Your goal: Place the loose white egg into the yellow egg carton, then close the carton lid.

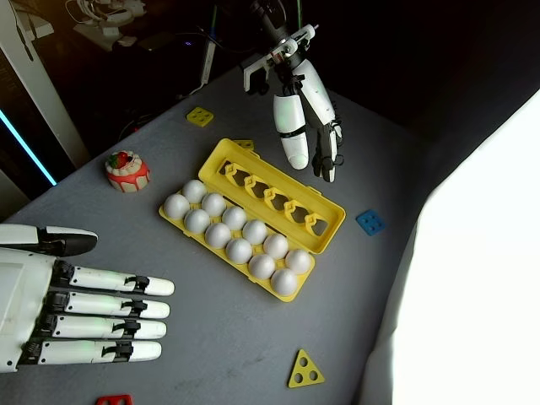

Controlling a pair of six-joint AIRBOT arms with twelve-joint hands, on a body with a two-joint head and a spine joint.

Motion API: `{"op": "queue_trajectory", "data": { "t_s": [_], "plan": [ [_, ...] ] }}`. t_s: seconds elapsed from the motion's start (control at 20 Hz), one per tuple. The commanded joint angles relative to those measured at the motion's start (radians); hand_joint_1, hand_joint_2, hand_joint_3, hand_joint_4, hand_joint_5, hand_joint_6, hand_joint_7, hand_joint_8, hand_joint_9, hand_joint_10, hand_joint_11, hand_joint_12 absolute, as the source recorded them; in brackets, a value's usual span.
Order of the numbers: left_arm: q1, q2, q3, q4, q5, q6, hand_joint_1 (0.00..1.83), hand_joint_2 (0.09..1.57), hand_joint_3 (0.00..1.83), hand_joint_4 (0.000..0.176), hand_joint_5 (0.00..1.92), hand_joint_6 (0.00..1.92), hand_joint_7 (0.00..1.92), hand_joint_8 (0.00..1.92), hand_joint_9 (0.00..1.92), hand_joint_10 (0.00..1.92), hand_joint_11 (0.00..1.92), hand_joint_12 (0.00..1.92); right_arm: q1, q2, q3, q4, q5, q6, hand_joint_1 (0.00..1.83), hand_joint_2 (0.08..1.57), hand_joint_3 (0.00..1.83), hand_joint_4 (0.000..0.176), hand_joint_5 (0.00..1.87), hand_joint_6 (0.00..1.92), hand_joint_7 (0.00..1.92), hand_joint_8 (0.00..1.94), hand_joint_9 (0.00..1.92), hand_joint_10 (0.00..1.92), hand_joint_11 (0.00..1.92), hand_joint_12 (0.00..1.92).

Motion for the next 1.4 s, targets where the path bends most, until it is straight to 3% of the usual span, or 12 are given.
{"op": "queue_trajectory", "data": {
  "t_s": [0.0,0.3,0.45,0.6,0.7,0.85,1.0,1.25,1.35],
  "plan": [
    [-0.003,-0.01,0.001,0.055,0.0,-0.016,0.13,1.32,0.0,0.0,0.4,0.0,0.58,0.1,0.25,0.92,0.0,1.39,0.0,0.021,-0.005,0.003,0.12,0.004,0.25,1.16,0.0,0.0,0.16,0.05,0.2,0.01,0.13,0.03,0.0,0.3],
    [0.038,-0.024,-0.005,0.044,-0.027,-0.098,0.08,1.33,0.01,0.0,0.4,0.0,0.55,0.1,0.24,0.88,0.0,1.32,-0.07,0.123,-0.055,0.003,0.184,0.009,0.25,1.16,0.0,0.0,0.16,0.03,0.23,0.01,0.15,0.03,0.0,0.25],
    [0.044,-0.032,-0.007,0.038,-0.04,-0.11,0.16,1.32,0.0,0.0,0.43,0.01,0.56,0.11,0.29,0.83,0.0,1.37,-0.107,0.144,-0.055,0.003,0.184,0.008,0.28,1.15,0.0,0.0,0.18,0.04,0.23,0.0,0.17,0.03,0.0,0.36],
    [0.054,-0.035,-0.01,0.031,-0.046,-0.13,0.16,1.32,0.0,0.0,0.41,0.0,0.56,0.11,0.29,0.83,0.0,1.39,-0.116,0.148,-0.055,0.025,0.225,0.049,0.28,1.16,0.0,0.0,0.17,0.03,0.21,0.0,0.15,0.02,0.0,0.32],
    [0.064,-0.041,-0.011,0.031,-0.048,-0.156,0.24,1.31,0.0,0.0,0.43,0.01,0.58,0.12,0.3,0.83,0.0,1.39,-0.117,0.146,-0.055,0.025,0.222,0.069,0.32,1.14,0.0,0.0,0.22,0.04,0.26,0.01,0.21,0.04,0.0,0.48],
    [0.074,-0.045,-0.016,0.016,-0.054,-0.171,0.2,1.31,0.0,0.0,0.43,0.0,0.57,0.13,0.3,0.83,0.01,1.39,-0.118,0.132,-0.056,0.024,0.191,0.069,0.31,1.14,0.0,0.0,0.23,0.04,0.27,0.01,0.22,0.04,0.0,0.51],
    [0.081,-0.049,-0.022,0.012,-0.065,-0.197,0.2,1.31,0.0,0.0,0.43,0.0,0.55,0.16,0.28,0.89,0.0,1.43,-0.119,0.122,-0.055,0.024,0.188,0.069,0.34,1.14,0.0,0.0,0.22,0.03,0.27,0.0,0.19,0.02,0.0,0.41],
    [0.094,-0.056,-0.035,-0.006,-0.083,-0.245,0.21,1.31,0.0,0.0,0.43,0.0,0.54,0.2,0.25,0.93,0.0,1.42,-0.121,0.112,-0.055,0.024,0.188,0.069,0.33,1.14,0.0,0.0,0.22,0.02,0.28,0.0,0.21,0.02,0.0,0.48],
    [0.102,-0.059,-0.042,-0.009,-0.091,-0.273,0.16,1.32,0.01,0.0,0.4,0.0,0.52,0.21,0.24,0.94,0.0,1.41,-0.122,0.11,-0.055,0.024,0.188,0.069,0.31,1.16,0.01,0.0,0.21,0.02,0.27,0.0,0.2,0.02,0.0,0.42]
  ]
}}
